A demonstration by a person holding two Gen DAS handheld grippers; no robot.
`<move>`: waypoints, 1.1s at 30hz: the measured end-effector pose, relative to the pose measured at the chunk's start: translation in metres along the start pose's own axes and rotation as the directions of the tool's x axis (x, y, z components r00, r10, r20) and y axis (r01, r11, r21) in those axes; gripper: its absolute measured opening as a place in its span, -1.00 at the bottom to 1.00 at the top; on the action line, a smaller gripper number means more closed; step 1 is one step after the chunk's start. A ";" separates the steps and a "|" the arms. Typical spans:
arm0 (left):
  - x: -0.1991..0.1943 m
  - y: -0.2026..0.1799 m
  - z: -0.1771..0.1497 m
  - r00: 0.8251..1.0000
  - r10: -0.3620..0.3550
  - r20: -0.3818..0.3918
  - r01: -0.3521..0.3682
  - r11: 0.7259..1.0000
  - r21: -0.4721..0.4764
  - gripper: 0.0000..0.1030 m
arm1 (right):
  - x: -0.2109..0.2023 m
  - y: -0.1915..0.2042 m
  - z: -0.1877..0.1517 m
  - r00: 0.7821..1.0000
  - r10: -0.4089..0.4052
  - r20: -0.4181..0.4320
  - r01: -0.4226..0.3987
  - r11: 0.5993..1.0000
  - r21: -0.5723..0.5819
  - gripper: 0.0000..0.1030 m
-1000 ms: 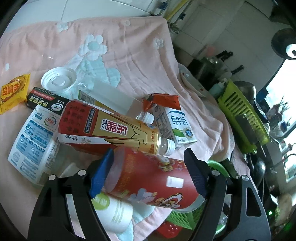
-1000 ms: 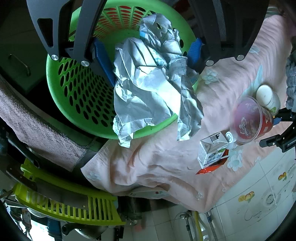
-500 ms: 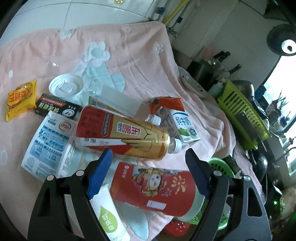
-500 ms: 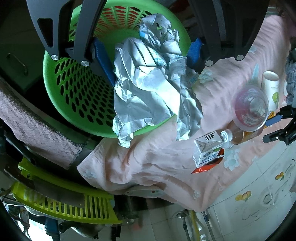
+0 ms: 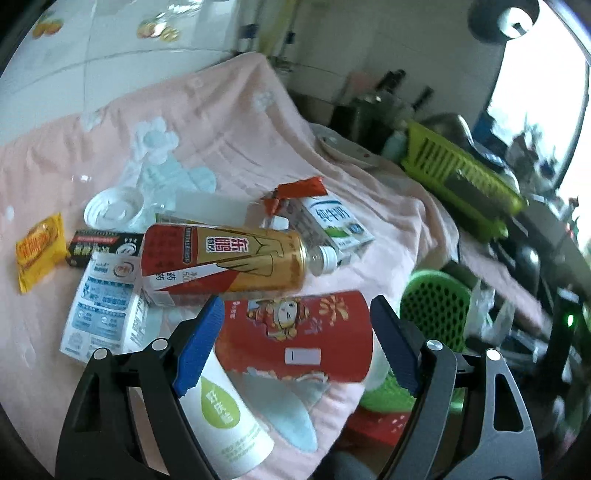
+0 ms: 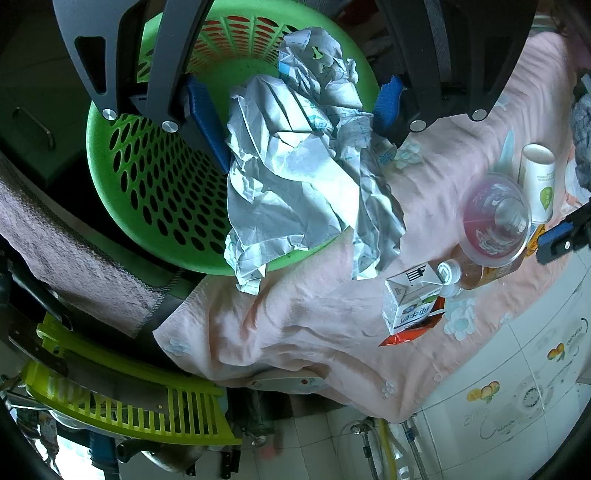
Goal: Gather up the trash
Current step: 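Hold the foil over the basket with the right tool while the left tool lifts the red cup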
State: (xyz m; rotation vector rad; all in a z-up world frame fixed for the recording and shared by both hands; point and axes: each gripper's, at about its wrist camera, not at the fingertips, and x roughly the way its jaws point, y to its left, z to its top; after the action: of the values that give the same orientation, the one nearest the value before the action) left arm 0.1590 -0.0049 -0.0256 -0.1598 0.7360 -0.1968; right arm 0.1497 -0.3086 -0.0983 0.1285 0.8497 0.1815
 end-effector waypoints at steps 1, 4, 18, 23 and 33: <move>-0.001 -0.001 -0.001 1.000 -0.001 -0.005 0.001 1.000 0.014 0.55 | 0.000 0.000 0.000 1.000 0.001 -0.001 -0.001 1.000 0.000 0.31; -0.004 -0.006 -0.005 1.000 -0.012 -0.015 0.013 0.999 0.046 0.55 | 0.000 0.000 0.000 1.000 -0.001 -0.002 0.001 1.000 -0.001 0.31; 0.013 -0.053 -0.023 0.996 0.083 -0.015 -0.081 0.991 0.109 0.55 | 0.003 0.000 -0.003 1.000 0.006 -0.010 -0.006 1.000 0.017 0.31; 0.027 -0.059 -0.026 0.971 0.238 0.006 -0.237 0.966 0.104 0.39 | 0.004 -0.001 -0.005 1.000 0.013 -0.015 -0.013 1.000 0.021 0.31; 0.009 -0.062 -0.033 0.951 0.302 0.065 -0.306 0.949 0.077 -0.31 | 0.004 -0.006 -0.011 1.000 0.021 -0.013 -0.020 0.999 0.038 0.31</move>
State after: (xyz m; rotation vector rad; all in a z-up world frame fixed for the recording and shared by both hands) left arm 0.1353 -0.0695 -0.0424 0.0318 0.6895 0.0704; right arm 0.1443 -0.3137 -0.1093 0.1715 0.8659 0.1861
